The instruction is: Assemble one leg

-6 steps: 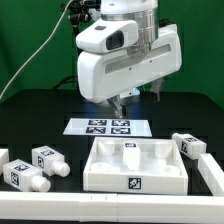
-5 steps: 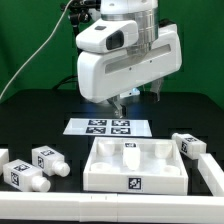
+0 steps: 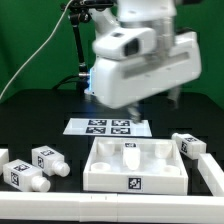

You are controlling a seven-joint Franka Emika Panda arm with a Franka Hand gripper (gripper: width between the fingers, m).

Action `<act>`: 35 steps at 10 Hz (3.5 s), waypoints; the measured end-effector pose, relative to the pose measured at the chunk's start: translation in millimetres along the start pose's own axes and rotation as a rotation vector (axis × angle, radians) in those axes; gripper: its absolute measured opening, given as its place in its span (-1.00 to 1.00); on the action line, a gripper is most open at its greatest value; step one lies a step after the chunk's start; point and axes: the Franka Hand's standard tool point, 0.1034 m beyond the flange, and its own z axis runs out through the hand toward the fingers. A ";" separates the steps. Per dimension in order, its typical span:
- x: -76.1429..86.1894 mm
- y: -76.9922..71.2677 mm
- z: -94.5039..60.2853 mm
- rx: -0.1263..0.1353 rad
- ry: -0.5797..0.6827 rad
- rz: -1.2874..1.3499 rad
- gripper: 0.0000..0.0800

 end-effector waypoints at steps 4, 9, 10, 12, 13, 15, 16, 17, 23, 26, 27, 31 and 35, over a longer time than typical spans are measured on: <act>-3.1 3.4 -0.1 -0.001 0.000 0.020 0.63; 50.9 -94.4 26.7 0.003 0.001 0.513 0.63; 64.2 -99.3 31.8 0.007 0.006 0.496 0.63; 63.3 -92.9 33.0 0.006 0.008 0.463 0.63; 63.3 -93.2 33.5 0.006 0.008 0.462 0.63; 62.5 -92.2 34.2 0.006 0.006 0.464 0.63; 55.2 -84.8 37.9 -0.020 -0.004 0.471 0.63; 47.2 -68.6 40.1 -0.033 -0.007 0.452 0.63; 34.2 -61.8 41.6 0.008 -0.224 0.459 0.63; 16.3 -68.0 53.4 -0.056 -0.434 0.447 0.63; 14.8 -69.4 57.0 -0.042 -0.481 0.444 0.63; 4.6 -72.0 58.2 0.015 -0.735 0.457 0.63; 29.7 -83.7 68.3 0.018 -1.030 0.527 0.63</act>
Offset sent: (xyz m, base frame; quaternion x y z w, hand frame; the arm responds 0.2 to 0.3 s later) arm 0.0000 0.0000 0.0000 0.0000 0.0000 0.0000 1.0000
